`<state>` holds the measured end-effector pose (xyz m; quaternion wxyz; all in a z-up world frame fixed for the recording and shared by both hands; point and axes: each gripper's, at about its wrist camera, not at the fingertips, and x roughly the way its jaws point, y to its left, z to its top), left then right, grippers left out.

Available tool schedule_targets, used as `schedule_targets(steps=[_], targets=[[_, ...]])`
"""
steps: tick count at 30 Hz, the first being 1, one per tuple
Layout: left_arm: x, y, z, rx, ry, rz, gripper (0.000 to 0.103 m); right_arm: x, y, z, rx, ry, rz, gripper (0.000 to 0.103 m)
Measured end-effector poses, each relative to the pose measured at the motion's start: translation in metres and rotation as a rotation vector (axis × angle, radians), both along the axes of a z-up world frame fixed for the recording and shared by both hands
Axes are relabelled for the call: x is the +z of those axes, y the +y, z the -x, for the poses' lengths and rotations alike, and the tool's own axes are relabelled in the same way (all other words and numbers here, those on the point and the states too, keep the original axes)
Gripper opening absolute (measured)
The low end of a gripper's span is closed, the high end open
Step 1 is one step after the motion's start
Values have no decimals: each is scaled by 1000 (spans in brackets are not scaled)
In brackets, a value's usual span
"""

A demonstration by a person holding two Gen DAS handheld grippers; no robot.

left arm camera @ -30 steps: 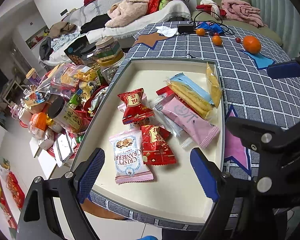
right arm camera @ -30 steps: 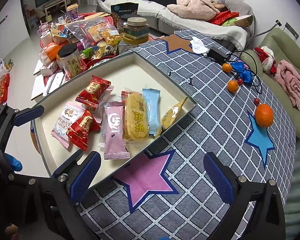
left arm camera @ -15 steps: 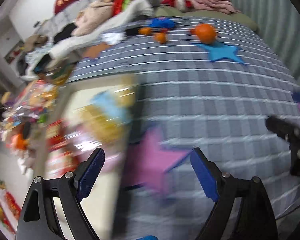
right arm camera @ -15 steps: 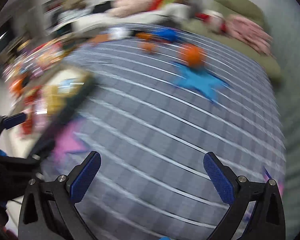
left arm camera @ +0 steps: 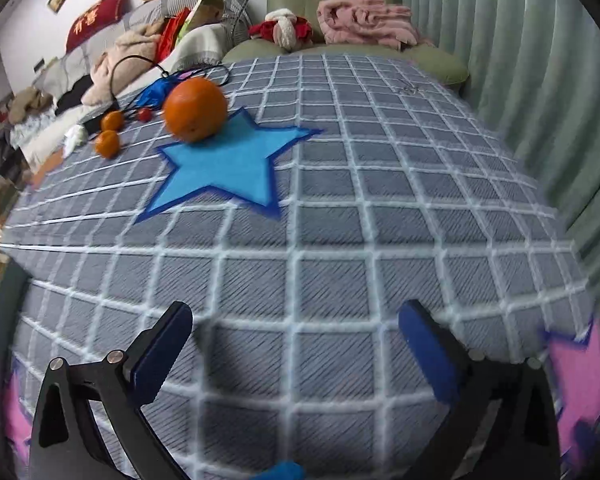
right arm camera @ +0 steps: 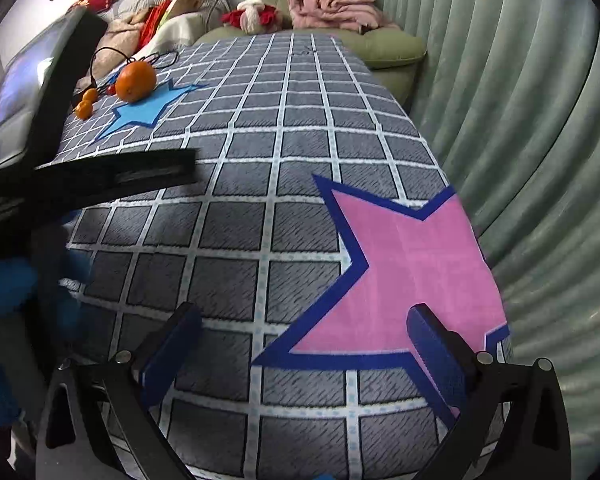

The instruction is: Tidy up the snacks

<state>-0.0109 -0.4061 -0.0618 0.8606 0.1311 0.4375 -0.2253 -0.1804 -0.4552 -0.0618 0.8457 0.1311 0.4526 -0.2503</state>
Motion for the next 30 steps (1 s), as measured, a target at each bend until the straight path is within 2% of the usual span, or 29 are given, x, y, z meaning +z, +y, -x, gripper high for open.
schedule_targets(steps=[2,30], targets=[[1,1,-5,2,30,33,103,0,-4,-3,0,-7,6,103],[0,0,-6,1,26,30,103,0,-4,6,5,-26,27,103]])
